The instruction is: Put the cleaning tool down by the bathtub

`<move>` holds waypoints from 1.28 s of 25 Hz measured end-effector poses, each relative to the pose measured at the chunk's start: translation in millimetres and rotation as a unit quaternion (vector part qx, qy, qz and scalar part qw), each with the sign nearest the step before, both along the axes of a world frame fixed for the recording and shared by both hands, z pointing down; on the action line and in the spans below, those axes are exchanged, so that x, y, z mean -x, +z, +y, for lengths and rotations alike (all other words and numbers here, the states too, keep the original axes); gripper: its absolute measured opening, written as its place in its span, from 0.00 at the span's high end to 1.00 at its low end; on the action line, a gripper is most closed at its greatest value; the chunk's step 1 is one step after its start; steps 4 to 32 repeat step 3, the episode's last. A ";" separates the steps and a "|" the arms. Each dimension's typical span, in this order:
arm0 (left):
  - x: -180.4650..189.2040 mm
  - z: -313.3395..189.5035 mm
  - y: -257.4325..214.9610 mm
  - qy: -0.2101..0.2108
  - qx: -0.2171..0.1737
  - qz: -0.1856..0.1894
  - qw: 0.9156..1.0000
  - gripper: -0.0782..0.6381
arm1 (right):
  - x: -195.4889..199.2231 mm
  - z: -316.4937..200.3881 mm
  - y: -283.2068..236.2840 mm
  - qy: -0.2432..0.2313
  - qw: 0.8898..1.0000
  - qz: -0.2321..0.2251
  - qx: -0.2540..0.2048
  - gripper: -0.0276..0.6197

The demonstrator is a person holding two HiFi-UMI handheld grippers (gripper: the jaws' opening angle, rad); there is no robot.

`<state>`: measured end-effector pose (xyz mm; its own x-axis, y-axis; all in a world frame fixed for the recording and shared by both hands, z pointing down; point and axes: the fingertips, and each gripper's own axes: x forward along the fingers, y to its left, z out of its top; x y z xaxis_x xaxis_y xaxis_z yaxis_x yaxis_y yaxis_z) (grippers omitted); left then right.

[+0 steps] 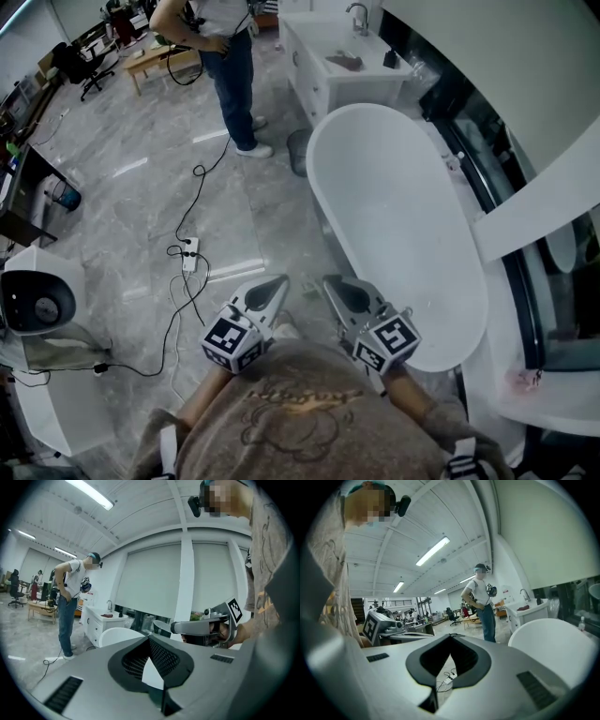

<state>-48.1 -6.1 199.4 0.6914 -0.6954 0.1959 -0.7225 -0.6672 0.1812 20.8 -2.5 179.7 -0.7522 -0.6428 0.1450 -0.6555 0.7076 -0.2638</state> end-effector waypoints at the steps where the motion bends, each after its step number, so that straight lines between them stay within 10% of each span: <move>1: -0.8 2.0 2.0 -0.001 0.003 0.001 1.000 0.89 | -0.1 1.4 2.4 -0.001 1.000 0.001 0.002 0.95; 32: -2.3 5.7 5.0 -0.002 0.009 0.004 1.000 0.89 | 0.1 4.0 6.9 -0.002 1.000 0.002 0.005 0.95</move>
